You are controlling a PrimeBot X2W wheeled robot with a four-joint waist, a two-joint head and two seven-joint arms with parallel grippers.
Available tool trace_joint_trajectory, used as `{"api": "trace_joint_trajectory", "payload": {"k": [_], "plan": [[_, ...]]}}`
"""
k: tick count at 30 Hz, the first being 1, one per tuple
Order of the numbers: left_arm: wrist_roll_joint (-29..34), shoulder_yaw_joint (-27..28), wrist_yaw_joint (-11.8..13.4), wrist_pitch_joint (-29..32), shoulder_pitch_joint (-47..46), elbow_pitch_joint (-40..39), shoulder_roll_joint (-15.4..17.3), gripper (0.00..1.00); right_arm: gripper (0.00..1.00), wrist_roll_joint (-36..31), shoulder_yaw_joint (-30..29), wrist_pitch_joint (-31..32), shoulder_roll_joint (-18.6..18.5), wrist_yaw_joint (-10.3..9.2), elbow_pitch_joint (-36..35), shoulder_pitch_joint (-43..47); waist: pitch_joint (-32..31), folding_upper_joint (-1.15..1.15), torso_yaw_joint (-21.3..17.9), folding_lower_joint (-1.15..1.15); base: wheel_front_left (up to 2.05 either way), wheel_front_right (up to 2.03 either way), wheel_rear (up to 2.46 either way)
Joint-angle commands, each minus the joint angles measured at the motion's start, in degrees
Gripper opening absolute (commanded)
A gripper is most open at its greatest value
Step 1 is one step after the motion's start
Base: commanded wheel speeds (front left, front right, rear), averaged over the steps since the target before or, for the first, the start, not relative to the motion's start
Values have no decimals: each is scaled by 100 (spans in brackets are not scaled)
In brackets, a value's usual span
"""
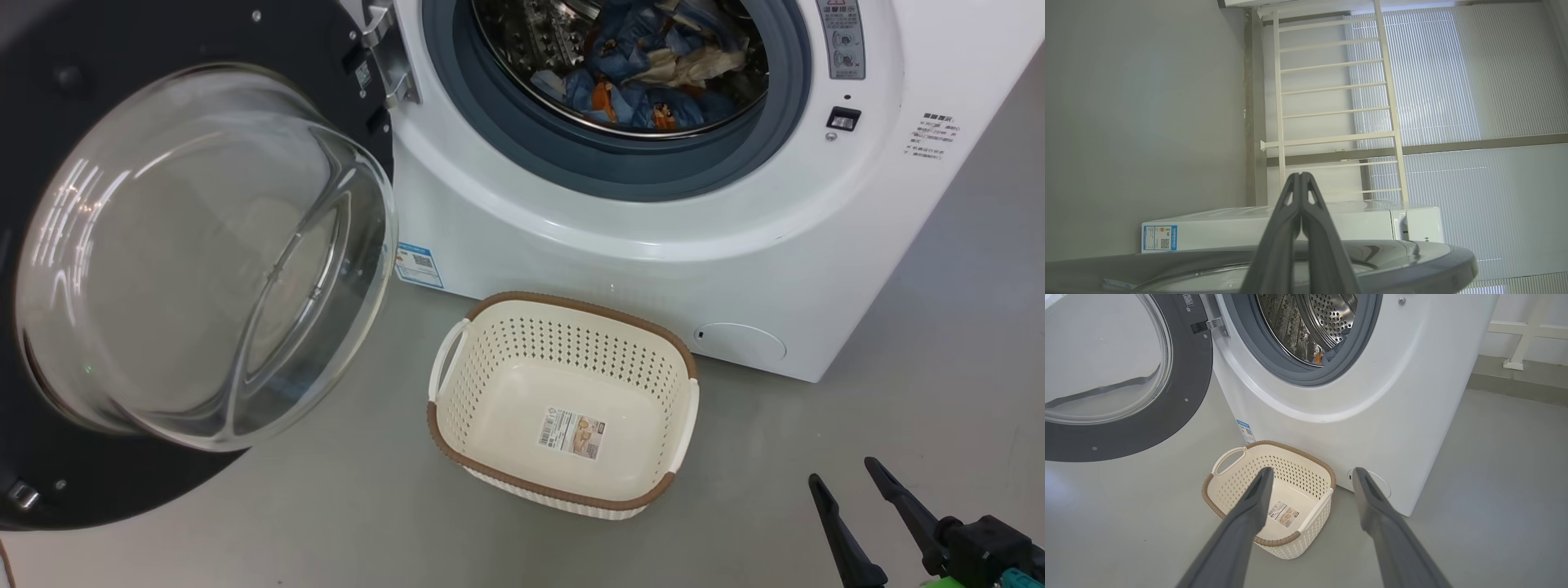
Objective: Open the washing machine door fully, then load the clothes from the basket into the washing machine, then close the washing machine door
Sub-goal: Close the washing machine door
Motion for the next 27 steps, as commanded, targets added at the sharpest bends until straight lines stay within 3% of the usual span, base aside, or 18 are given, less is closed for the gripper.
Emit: {"api": "trace_joint_trajectory", "payload": {"k": [1,10,27], "plan": [[-78,-24,-30,281,33,-247,64,0,100,11,109,-28,-121,-6,-138,-92,-9,0,7,0,0,0,0],[-121,-188,-30,911,303,-641,-83,0,100,9,71,-28,-57,-6,-115,-92,-61,0,36,0,0,0,0],[-169,-485,26,1800,1220,-2229,-452,0,100,-10,-48,-28,217,-6,-90,-116,-279,0,-53,0,0,0,0]]}}
